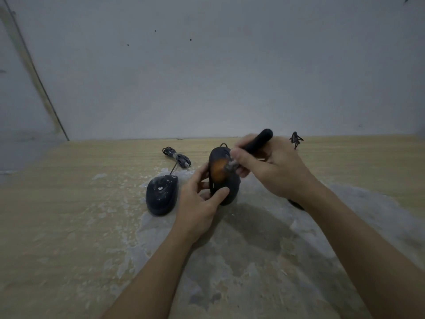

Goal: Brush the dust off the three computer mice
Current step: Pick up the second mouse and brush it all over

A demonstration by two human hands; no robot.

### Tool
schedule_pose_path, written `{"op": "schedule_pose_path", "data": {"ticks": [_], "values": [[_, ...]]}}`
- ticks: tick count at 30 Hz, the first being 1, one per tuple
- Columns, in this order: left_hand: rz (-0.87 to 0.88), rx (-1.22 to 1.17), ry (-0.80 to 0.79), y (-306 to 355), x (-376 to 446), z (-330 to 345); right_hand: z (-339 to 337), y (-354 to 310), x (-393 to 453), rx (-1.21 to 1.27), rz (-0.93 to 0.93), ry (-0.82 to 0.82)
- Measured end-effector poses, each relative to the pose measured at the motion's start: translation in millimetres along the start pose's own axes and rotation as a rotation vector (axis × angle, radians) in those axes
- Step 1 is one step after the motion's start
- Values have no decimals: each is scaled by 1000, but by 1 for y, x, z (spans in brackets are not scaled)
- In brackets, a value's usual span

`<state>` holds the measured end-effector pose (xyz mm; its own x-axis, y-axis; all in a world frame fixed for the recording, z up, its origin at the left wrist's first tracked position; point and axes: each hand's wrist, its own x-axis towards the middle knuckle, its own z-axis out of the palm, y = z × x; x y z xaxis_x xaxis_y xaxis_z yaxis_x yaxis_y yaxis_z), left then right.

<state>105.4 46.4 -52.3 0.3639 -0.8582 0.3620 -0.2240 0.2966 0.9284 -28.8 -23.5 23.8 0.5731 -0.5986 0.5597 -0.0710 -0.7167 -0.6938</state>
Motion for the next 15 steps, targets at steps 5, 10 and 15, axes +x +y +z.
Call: {"op": "schedule_pose_path", "data": {"ticks": [5,10,15], "values": [[3,3,26,-1,1,-1,-3,0,1,-51,-73,81],[-1,-42,50,-3,2,-2,-3,2,-1,-42,-27,61],[22,-42,49,-3,2,-2,-5,3,-2,37,92,-46]]}}
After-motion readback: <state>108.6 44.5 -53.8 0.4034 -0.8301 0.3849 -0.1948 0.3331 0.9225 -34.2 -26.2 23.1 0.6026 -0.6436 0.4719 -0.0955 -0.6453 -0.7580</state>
